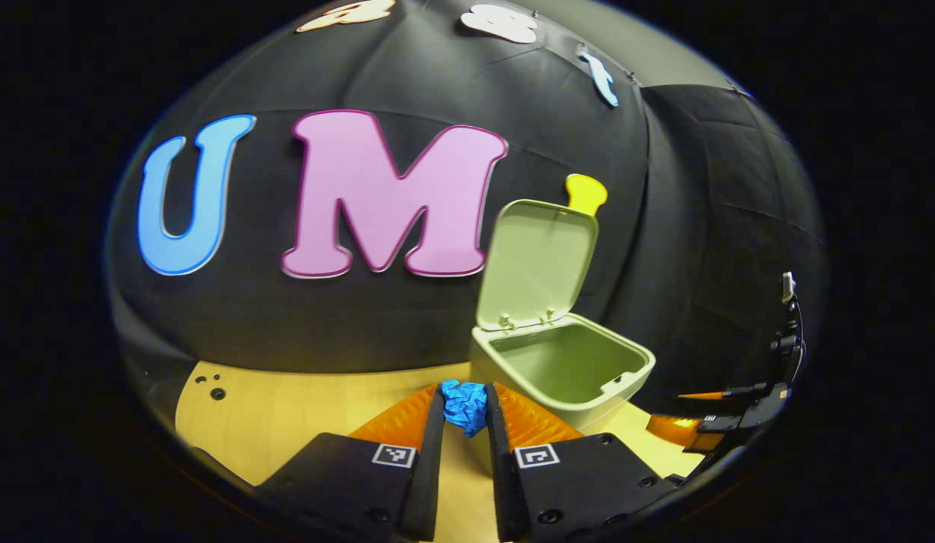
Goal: Press the lid of the desktop garbage bin to open it, pick up the crumpled paper on the desktop and throw it into the bin, then pick up the pop can on the desktop and drop it into the bin, and finally close the garbage bin lid.
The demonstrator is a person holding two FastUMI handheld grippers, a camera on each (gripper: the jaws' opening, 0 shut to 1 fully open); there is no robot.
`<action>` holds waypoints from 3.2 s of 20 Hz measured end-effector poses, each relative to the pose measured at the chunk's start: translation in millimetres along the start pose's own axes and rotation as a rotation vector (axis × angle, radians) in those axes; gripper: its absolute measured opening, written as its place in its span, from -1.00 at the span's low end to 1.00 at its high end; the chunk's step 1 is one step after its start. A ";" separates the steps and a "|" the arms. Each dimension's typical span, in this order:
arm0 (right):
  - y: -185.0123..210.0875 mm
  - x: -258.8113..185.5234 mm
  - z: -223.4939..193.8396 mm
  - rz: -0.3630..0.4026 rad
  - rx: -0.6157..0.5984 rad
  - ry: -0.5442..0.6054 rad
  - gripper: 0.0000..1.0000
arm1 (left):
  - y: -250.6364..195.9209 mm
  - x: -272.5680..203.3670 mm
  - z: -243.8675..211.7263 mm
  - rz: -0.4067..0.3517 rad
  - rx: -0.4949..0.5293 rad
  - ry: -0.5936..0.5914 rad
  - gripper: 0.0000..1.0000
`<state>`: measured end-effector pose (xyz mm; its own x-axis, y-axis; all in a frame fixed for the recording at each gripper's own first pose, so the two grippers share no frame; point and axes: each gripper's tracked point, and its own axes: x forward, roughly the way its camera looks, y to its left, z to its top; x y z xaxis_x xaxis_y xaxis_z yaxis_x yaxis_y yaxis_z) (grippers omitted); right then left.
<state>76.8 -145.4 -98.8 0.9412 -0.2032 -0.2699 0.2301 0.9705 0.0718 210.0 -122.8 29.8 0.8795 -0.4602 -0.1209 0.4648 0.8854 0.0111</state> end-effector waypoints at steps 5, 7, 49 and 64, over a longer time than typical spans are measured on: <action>-22.7 -10.1 -8.2 -0.049 0.052 0.009 0.99 | -45.8 39.7 -1.2 -0.100 0.041 0.021 -0.34; -29.7 -11.7 -11.7 -0.062 0.048 0.012 0.99 | -60.9 51.2 -3.2 -0.130 0.047 0.032 -0.33; 245.7 -7.6 -131.0 0.480 -0.274 0.193 0.99 | 170.6 -258.6 -143.4 0.634 -0.160 0.101 0.92; 324.9 104.7 -190.1 0.487 -0.281 0.279 0.99 | 180.6 -294.3 -212.9 0.778 -0.278 0.246 0.92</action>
<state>203.1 173.3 -286.2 0.8129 0.2752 -0.5132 -0.3182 0.9480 0.0045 13.4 186.6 -144.0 0.8753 0.2832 -0.3920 -0.3313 0.9417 -0.0594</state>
